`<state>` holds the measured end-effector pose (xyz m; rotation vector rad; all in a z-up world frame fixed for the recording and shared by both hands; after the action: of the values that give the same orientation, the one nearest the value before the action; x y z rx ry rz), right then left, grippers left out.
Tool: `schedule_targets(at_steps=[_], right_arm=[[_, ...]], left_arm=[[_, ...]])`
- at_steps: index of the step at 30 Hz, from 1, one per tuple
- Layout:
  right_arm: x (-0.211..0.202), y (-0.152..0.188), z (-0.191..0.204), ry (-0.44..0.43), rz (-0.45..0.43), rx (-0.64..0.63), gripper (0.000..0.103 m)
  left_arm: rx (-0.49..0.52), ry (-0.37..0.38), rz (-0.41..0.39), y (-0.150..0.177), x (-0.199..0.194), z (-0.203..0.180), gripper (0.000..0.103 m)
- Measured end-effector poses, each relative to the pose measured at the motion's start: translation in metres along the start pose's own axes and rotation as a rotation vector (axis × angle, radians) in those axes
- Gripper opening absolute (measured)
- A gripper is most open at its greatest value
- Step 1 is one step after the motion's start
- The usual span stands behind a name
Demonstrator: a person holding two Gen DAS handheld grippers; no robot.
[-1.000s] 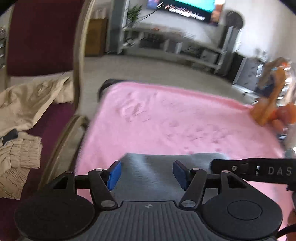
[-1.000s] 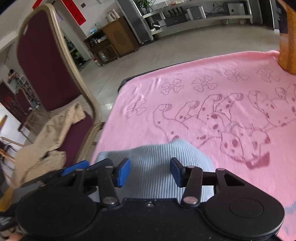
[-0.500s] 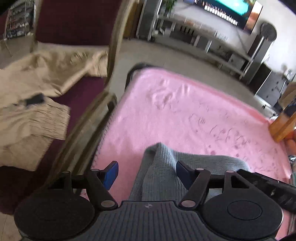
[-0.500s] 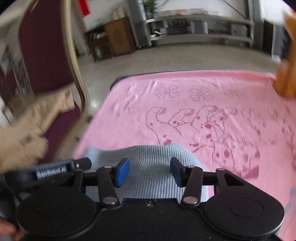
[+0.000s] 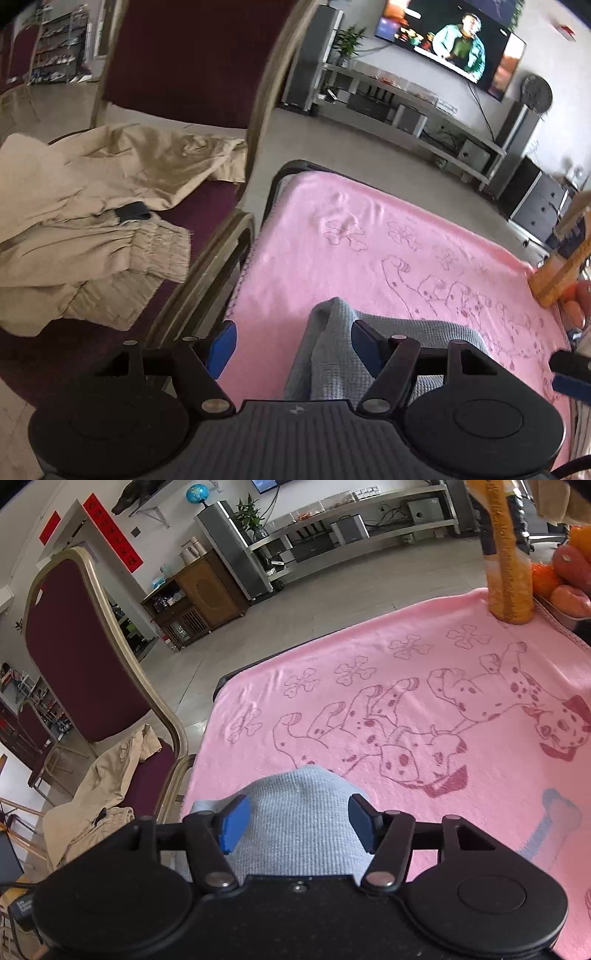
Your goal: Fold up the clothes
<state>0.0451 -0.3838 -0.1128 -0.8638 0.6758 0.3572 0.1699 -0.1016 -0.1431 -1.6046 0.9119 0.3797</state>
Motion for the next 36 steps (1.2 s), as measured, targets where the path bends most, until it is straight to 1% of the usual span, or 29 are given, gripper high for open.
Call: schedule_targets(at_steps=[4, 5, 7, 8, 10, 11, 12, 13, 14, 16, 17, 18, 19, 20, 21, 23, 26, 28, 29, 31, 33, 34, 36], right_arm=[[-0.005, 0.001, -0.011, 0.015, -0.016, 0.030, 0.059], [-0.004, 0.001, -0.014, 0.017, -0.016, 0.043, 0.061], [-0.002, 0.002, -0.020, 0.022, -0.017, 0.067, 0.064], [-0.001, 0.002, -0.023, 0.024, -0.017, 0.080, 0.064], [0.003, 0.004, -0.026, 0.014, -0.007, 0.098, 0.064], [0.006, 0.007, -0.025, 0.000, 0.000, 0.092, 0.061], [0.008, 0.009, -0.023, -0.016, 0.008, 0.082, 0.059], [0.011, 0.013, -0.019, -0.034, 0.023, 0.062, 0.054], [0.016, 0.017, -0.015, -0.050, 0.047, 0.040, 0.054], [0.027, 0.026, -0.007, -0.077, 0.097, -0.002, 0.054], [0.033, 0.030, -0.005, -0.063, 0.116, -0.028, 0.054], [0.038, 0.034, -0.002, -0.020, 0.110, -0.076, 0.054], [0.044, 0.037, 0.001, 0.019, 0.110, -0.121, 0.055], [0.049, 0.039, 0.001, 0.040, 0.122, -0.147, 0.058], [0.053, 0.041, -0.002, 0.039, 0.132, -0.137, 0.062], [0.048, 0.039, -0.012, 0.017, 0.142, -0.048, 0.062], [0.024, 0.035, -0.017, -0.015, 0.130, -0.012, 0.061], [0.007, 0.033, -0.020, -0.037, 0.122, 0.012, 0.063], [-0.001, 0.032, -0.022, -0.049, 0.118, 0.021, 0.065], [-0.020, 0.030, -0.026, -0.079, 0.107, 0.030, 0.074], [-0.035, 0.029, -0.034, -0.103, 0.103, 0.045, 0.078], [-0.039, 0.029, -0.038, -0.114, 0.106, 0.058, 0.080], [-0.044, 0.031, -0.049, -0.140, 0.124, 0.100, 0.084]], left_arm=[[-0.074, 0.009, -0.012, -0.002, -0.006, 0.015, 0.064], [-0.089, 0.011, -0.014, -0.003, -0.007, 0.018, 0.063], [-0.100, 0.036, -0.007, -0.005, -0.006, 0.019, 0.059], [-0.096, 0.053, -0.001, -0.005, -0.005, 0.017, 0.057], [-0.060, 0.104, 0.019, -0.004, -0.003, 0.008, 0.051], [-0.029, 0.139, 0.037, -0.002, -0.001, 0.001, 0.048], [0.006, 0.177, 0.057, 0.000, 0.001, -0.007, 0.048], [0.046, 0.193, 0.078, 0.004, 0.003, -0.015, 0.048], [0.089, 0.199, 0.099, 0.007, 0.006, -0.023, 0.048], [0.190, 0.139, 0.147, 0.017, 0.017, -0.037, 0.046], [0.232, 0.088, 0.178, 0.023, 0.026, -0.040, 0.047], [0.249, 0.052, 0.211, 0.027, 0.035, -0.041, 0.051], [0.257, 0.027, 0.245, 0.030, 0.044, -0.040, 0.052], [0.257, 0.019, 0.258, 0.031, 0.049, -0.040, 0.053], [0.253, 0.022, 0.252, 0.029, 0.049, -0.039, 0.054], [0.235, 0.032, 0.232, 0.027, 0.045, -0.035, 0.054], [0.185, 0.046, 0.170, 0.022, 0.026, -0.021, 0.054], [0.137, 0.061, 0.135, 0.020, 0.013, -0.009, 0.055], [0.100, 0.074, 0.128, 0.020, 0.007, -0.001, 0.060], [0.025, 0.094, 0.149, 0.023, 0.000, 0.016, 0.062], [-0.062, 0.114, 0.197, 0.029, -0.002, 0.031, 0.064], [-0.104, 0.137, 0.219, 0.031, -0.003, 0.035, 0.064], [-0.177, 0.199, 0.245, 0.034, -0.005, 0.043, 0.071]])
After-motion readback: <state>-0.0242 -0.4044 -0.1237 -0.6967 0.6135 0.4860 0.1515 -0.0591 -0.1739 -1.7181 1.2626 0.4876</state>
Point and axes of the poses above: each gripper's, at about its wrist camera, not at the fingertips, and x roughly the way its jaws point, z to its left, y to its underside, the point moved 3 cm from there along x, roughly the way its jaws point, and after that the axes turned 1 degree about -y, right-handed, at the moved point
